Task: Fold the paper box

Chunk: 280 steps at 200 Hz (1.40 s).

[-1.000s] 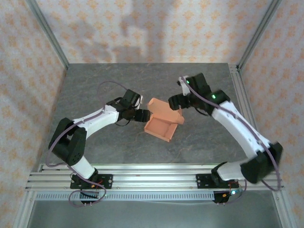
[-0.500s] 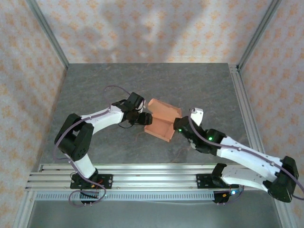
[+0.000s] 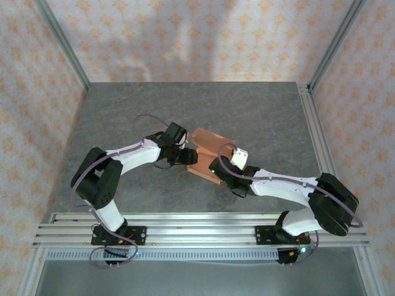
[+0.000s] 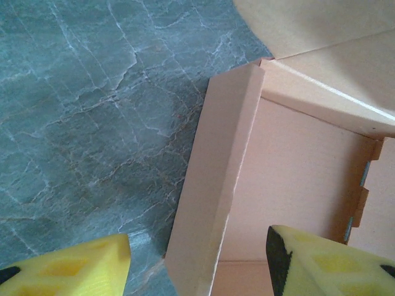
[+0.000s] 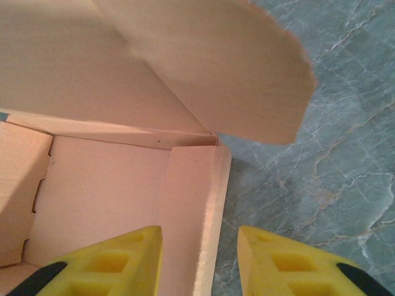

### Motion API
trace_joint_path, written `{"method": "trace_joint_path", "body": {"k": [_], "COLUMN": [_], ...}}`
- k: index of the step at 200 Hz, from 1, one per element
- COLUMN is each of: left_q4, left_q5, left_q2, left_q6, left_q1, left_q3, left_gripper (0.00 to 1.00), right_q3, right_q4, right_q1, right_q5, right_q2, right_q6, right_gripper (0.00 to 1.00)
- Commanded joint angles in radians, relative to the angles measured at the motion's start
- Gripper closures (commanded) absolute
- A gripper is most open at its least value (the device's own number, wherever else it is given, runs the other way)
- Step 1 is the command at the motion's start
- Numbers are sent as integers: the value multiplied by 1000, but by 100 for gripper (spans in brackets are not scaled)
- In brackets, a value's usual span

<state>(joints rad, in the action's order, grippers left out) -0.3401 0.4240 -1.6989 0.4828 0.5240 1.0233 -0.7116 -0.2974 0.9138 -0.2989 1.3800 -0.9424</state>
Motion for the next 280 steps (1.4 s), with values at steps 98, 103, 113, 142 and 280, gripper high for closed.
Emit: {"method": "trace_joint_path", "body": {"k": [98, 103, 113, 142, 280], "left_q4": [10, 6, -3, 1, 271], "left_q5": [-46, -57, -85, -178, -142], "left_q2": [43, 50, 64, 125, 317], "left_q6": [36, 35, 33, 45, 310], "left_q1": [4, 4, 4, 4, -280], "left_q3": [-34, -33, -31, -58, -394], "left_gripper": [40, 40, 39, 39, 28], "right_q3": [-164, -175, -197, -270, -294], "right_q4": [-68, -82, -114, -216, -18], "right_q1": [-92, -93, -98, -105, -141], "right_q5": [152, 151, 148, 108, 201], "right_q2": [198, 208, 230, 299, 170], "right_q6": [138, 155, 193, 293, 513], "right_gripper": [87, 88, 90, 92, 97]}}
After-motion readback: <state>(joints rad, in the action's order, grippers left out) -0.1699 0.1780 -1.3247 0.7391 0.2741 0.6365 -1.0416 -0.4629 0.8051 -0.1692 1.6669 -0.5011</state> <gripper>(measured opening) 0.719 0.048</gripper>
